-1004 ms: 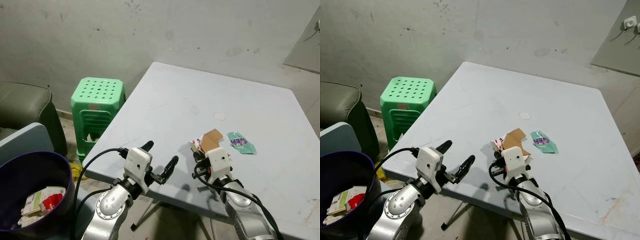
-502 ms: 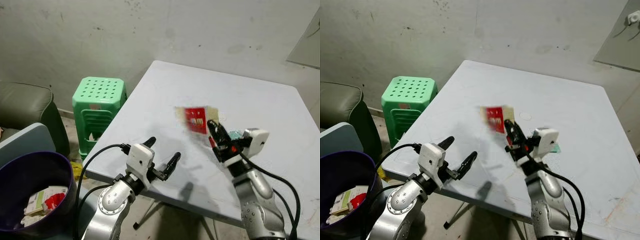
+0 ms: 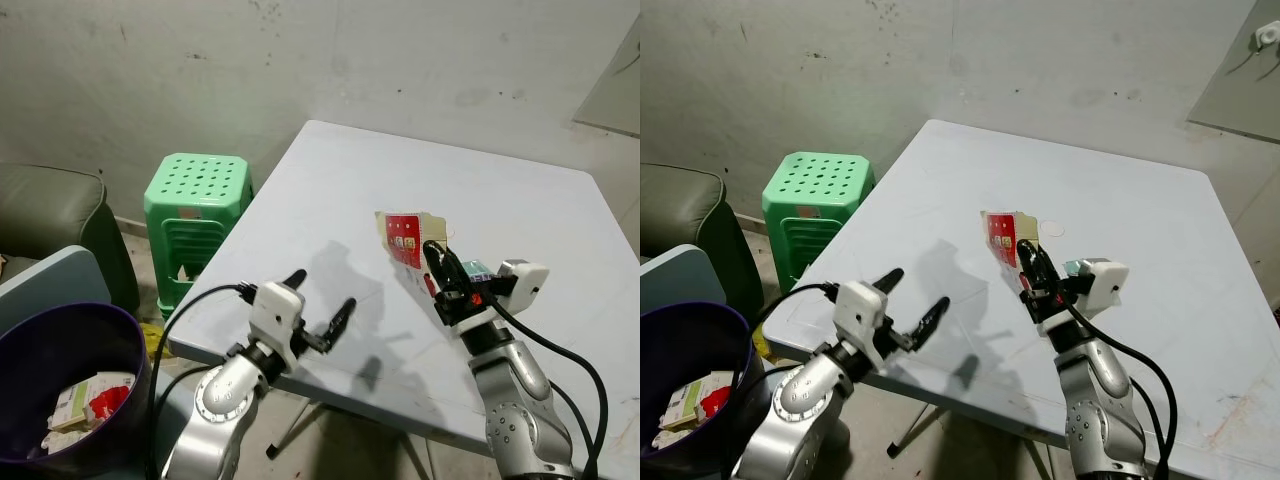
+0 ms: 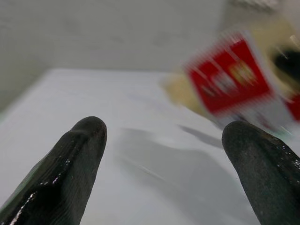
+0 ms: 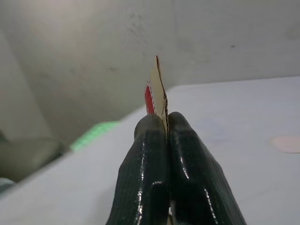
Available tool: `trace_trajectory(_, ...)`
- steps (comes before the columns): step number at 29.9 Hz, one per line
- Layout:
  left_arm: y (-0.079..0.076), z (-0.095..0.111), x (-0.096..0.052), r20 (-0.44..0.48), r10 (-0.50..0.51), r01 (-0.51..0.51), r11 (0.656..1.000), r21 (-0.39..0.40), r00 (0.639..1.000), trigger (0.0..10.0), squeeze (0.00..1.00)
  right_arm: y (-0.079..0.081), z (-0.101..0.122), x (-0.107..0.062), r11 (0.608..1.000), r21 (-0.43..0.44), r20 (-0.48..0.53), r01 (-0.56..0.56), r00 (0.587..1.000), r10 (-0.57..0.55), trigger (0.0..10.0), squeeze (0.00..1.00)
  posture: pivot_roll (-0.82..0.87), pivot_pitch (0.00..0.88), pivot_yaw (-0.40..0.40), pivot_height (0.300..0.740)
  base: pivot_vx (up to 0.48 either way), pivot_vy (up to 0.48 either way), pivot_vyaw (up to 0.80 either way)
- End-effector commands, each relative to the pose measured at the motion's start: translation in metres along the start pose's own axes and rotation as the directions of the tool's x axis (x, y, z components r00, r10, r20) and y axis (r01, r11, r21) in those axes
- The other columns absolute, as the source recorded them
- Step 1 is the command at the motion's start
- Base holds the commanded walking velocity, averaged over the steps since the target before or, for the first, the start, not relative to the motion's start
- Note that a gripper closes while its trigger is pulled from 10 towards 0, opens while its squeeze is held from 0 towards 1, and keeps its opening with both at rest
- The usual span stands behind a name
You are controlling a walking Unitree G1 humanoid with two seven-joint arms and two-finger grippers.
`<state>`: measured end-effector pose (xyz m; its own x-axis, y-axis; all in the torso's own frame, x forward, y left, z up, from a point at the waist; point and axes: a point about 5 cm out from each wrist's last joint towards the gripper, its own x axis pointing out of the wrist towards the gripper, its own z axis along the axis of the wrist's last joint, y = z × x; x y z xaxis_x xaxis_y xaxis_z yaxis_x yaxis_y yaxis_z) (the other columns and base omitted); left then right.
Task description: Picking trash to rubbish bin
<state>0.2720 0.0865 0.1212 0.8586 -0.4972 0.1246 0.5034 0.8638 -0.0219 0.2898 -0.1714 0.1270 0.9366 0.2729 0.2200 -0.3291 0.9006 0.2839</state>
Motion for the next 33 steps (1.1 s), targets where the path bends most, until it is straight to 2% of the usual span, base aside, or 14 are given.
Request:
trace_trajectory(1, 0.018, 0.002, 0.002, 0.004, 0.087, -0.087, 0.996, -0.030, 0.996, 10.0, 0.00, -0.002, 0.001, 0.003, 0.999, -0.027, -0.014, 0.045, 0.999, -0.046, 10.0, 0.00, -0.03, 0.015, -0.094, 0.740, 0.000, 0.000, 0.00)
trace_trajectory(4, 0.034, 0.007, 0.003, 0.021, 0.167, -0.165, 0.985, -0.054, 0.986, 10.0, 0.00, -0.002, 0.002, 0.005, 0.996, -0.043, -0.022, 0.075, 0.997, -0.076, 10.0, 0.00, -0.03, 0.009, -0.094, 0.740, 0.000, 0.000, 0.00)
trace_trajectory(6, 0.053, 0.015, 0.004, 0.048, 0.233, -0.230, 0.971, -0.058, 0.971, 10.0, 0.00, 0.003, 0.010, 0.007, 0.996, -0.049, 0.020, 0.075, 0.997, -0.074, 10.0, 0.00, -0.02, 0.002, -0.095, 0.740, 0.000, 0.000, 0.00)
trace_trajectory(14, 0.088, 0.032, 0.003, 0.103, 0.343, -0.341, 0.939, -0.038, 0.934, 10.0, 0.00, 0.013, 0.037, 0.009, 0.994, -0.107, 0.133, 0.038, 0.991, -0.024, 10.0, 0.00, -0.02, 0.000, -0.094, 0.740, 0.000, 0.000, 0.00)
trace_trajectory(19, 0.092, 0.034, 0.003, 0.111, 0.367, -0.365, 0.930, -0.043, 0.923, 10.0, 0.00, 0.011, 0.045, 0.008, 0.989, -0.135, 0.157, 0.055, 0.987, -0.034, 10.0, 0.00, -0.04, 0.000, -0.091, 0.740, 0.000, 0.000, 0.00)
trace_trajectory(24, 0.089, 0.028, 0.008, 0.086, 0.373, -0.366, 0.926, -0.090, 0.924, 10.0, 0.00, 0.008, 0.037, 0.001, 0.986, -0.147, 0.138, 0.076, 0.989, -0.056, 10.0, 0.00, -0.03, 0.000, -0.088, 0.740, 0.000, 0.000, 0.00)
trace_trajectory(28, 0.091, 0.027, 0.008, 0.077, 0.373, -0.367, 0.927, -0.078, 0.925, 10.0, 0.00, 0.010, 0.034, 0.001, 0.987, -0.146, 0.129, 0.074, 0.990, -0.055, 10.0, 0.00, -0.03, 0.000, -0.084, 0.740, 0.000, 0.000, 0.00)
trace_trajectory(33, 0.097, 0.028, 0.010, 0.071, 0.384, -0.380, 0.923, -0.061, 0.921, 10.0, 0.00, 0.013, 0.027, 0.002, 0.987, -0.149, 0.108, 0.062, 0.993, -0.046, 10.0, 0.00, -0.02, 0.000, -0.080, 0.740, 0.000, 0.463, 0.00)
